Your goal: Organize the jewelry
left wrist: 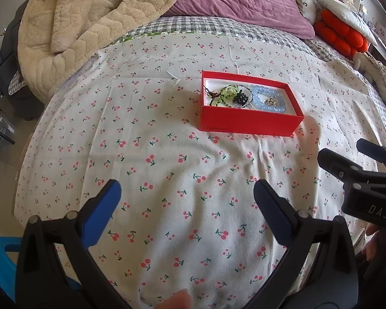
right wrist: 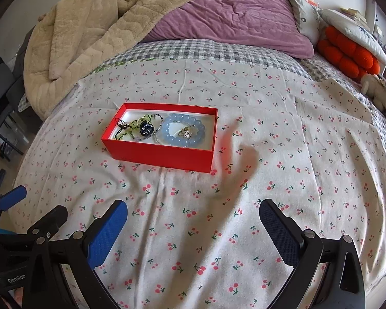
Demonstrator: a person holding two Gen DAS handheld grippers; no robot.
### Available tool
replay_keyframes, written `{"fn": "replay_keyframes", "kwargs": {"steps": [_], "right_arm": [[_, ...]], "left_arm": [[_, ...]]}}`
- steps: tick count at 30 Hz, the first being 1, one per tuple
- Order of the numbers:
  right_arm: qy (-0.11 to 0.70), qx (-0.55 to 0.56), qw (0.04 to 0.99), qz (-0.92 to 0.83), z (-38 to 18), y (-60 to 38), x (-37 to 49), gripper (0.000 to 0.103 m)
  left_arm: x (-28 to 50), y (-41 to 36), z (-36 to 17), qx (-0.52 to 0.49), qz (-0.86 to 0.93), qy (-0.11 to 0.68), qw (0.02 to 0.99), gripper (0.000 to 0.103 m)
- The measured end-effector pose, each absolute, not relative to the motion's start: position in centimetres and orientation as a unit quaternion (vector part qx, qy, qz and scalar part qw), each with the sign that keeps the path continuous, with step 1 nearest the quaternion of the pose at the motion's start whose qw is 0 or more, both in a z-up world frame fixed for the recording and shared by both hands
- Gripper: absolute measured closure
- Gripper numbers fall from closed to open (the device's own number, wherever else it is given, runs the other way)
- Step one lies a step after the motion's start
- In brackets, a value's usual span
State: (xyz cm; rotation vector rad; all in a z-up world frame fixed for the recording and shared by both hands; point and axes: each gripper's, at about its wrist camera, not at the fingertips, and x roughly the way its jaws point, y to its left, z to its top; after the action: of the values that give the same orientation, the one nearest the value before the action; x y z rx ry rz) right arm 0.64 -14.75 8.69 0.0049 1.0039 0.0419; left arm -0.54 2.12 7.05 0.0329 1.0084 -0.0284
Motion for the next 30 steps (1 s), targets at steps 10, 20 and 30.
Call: {"fn": "replay_keyframes", "kwargs": {"steps": [10,20,30], "right_arm": [[0.486,-0.024,0.873,0.018,7.7,-15.7,0.0,0.0],[0.478,-0.004,0.879,0.007,8.7,-17.7,-0.4,0.0],[0.471,-0.007,0.882,-0.002,9.2,-17.5,-0.8,0.0]], "left_arm": [[-0.4,3.0,7.3,0.002,-0.006,0.485,0.875,0.001],[-0.5,3.7,7.4,0.003,-0.005,0.484,0.875,0.001],[-1.1,2.4,7.5,0.02,-0.009,0.478,0.878,0.001]]}}
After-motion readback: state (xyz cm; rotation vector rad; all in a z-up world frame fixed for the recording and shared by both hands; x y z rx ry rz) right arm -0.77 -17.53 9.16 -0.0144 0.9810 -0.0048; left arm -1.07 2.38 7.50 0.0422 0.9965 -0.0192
